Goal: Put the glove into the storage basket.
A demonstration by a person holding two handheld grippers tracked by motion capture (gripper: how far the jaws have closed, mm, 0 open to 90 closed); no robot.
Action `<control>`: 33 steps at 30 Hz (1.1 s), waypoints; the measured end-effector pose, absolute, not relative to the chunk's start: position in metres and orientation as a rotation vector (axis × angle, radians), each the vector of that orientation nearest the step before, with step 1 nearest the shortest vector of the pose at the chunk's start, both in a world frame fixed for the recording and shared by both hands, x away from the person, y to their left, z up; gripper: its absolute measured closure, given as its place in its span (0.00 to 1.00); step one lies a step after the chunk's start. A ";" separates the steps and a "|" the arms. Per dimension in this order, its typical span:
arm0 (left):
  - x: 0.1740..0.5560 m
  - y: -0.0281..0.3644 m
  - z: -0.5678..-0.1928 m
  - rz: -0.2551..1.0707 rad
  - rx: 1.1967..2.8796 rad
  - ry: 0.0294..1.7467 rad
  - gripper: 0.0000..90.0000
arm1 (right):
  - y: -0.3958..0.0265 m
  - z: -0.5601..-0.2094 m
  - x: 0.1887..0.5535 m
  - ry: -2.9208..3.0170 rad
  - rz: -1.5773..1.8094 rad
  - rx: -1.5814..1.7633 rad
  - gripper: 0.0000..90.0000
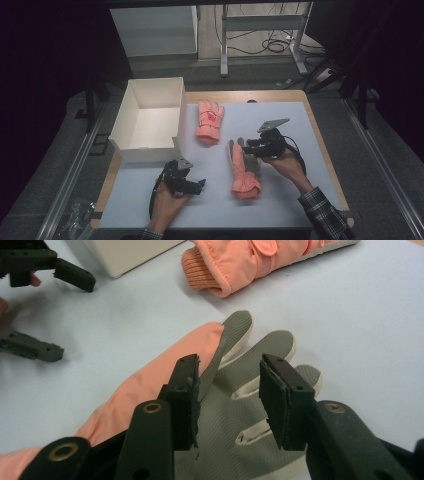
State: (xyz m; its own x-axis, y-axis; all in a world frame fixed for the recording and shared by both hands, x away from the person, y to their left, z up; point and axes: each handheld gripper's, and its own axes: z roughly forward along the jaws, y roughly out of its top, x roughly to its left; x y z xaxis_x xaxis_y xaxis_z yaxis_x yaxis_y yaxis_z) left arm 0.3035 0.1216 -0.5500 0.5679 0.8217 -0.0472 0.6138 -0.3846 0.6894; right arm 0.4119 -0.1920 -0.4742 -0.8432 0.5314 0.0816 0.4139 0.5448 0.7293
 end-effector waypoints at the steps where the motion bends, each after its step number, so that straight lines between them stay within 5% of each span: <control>1: 0.304 0.122 -0.550 0.399 2.129 1.143 0.00 | -0.191 -0.474 0.413 2.626 1.176 0.809 0.65; 33: 0.304 0.122 -0.550 0.398 2.130 1.142 0.00 | -0.109 -0.466 0.488 2.565 1.143 0.864 0.49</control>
State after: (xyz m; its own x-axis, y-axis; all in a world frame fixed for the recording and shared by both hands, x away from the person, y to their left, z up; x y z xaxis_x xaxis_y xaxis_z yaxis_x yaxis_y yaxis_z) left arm 0.3037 0.1218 -0.5502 0.5683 0.8214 -0.0476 0.6138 -0.3848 0.6893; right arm 0.4882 -0.1088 -0.4662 -0.8081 0.5870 0.0494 0.4293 0.5293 0.7318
